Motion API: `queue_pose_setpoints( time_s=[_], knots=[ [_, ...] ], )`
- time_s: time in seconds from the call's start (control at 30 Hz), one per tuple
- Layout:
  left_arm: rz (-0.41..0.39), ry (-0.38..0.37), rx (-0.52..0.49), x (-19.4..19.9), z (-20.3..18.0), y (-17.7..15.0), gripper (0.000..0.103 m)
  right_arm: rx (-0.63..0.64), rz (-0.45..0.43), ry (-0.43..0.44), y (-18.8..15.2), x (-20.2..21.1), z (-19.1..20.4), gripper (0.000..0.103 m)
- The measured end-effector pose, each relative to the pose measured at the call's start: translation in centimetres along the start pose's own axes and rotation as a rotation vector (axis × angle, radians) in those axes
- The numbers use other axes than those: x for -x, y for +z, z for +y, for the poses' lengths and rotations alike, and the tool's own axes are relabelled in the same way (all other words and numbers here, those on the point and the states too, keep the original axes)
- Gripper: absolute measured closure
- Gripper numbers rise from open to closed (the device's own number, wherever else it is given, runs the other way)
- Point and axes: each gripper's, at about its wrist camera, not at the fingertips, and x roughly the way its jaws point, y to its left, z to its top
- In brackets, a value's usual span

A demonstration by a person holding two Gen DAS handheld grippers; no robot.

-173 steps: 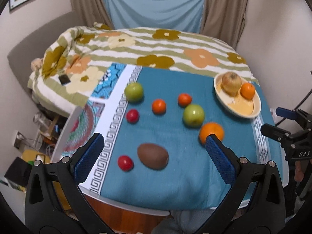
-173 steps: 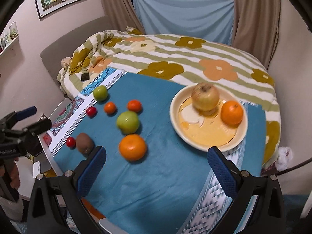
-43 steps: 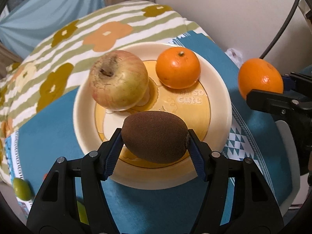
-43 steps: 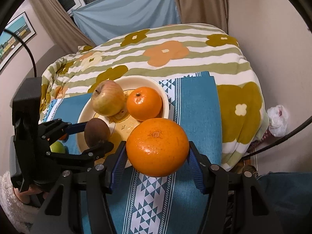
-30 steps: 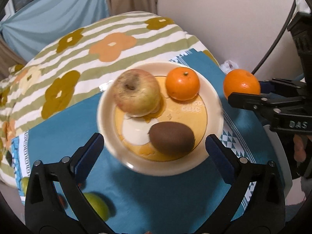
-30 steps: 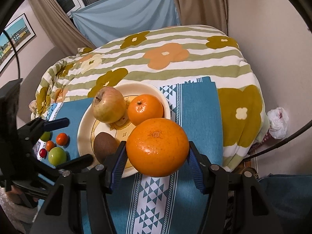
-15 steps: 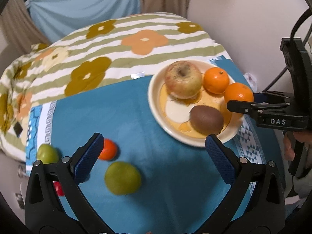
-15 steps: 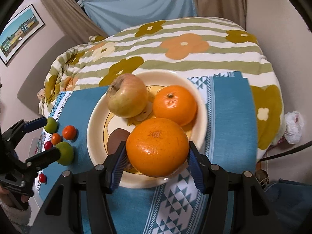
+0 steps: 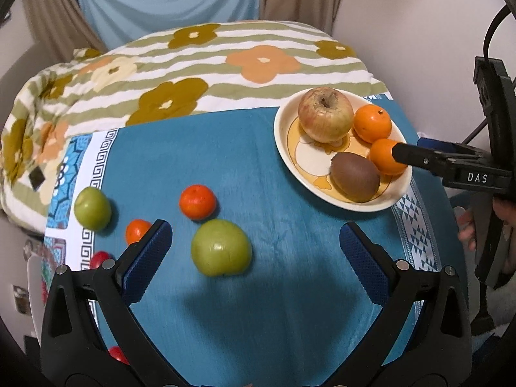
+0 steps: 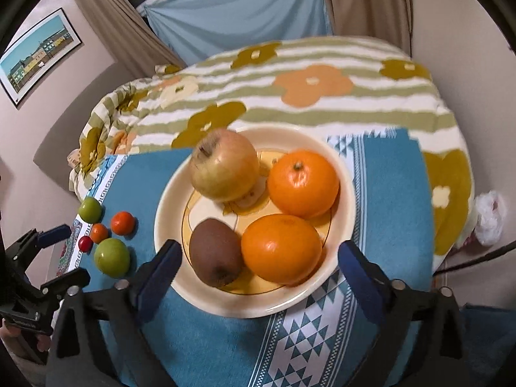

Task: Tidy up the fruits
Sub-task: 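Withdraw both open tools from the bowl toward the remaining fruit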

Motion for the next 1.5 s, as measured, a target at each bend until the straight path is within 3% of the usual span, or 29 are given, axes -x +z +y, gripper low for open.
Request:
queue_pose_setpoints(
  time_s=[0.07, 0.3, 0.6, 0.83, 1.13, 1.5],
  knots=[
    [-0.008, 0.000, 0.006, 0.5, 0.0, -0.3, 0.000, 0.004, -0.010, -0.006, 0.0, 0.4, 0.2, 0.000],
    [-0.046, 0.024, 0.027, 2.8, 0.1, -0.9, 0.000, 0.033, 0.002, -0.026, -0.1, 2.4, 0.5, 0.000],
    [-0.105, 0.073, 0.079, 6.3, 1.4, -1.9, 0.000, 0.074, -0.050, -0.072, -0.3, 5.3, 1.5, 0.000],
    [-0.146, 0.129, 0.103, 9.3, 3.4, -3.1, 0.000, 0.086, -0.074, -0.060, 0.0, 6.7, 3.5, 0.000],
    [-0.199, 0.130, 0.138, 12.1, 8.6, -4.6, 0.000, 0.087, -0.091, -0.052, -0.4, 7.6, 8.2, 0.000],
    [-0.185, 0.093, 0.086, 13.0, 15.7, -5.2, 0.000, 0.018, -0.054, -0.103, -2.0, 5.3, 15.4, 0.000]
  ],
)
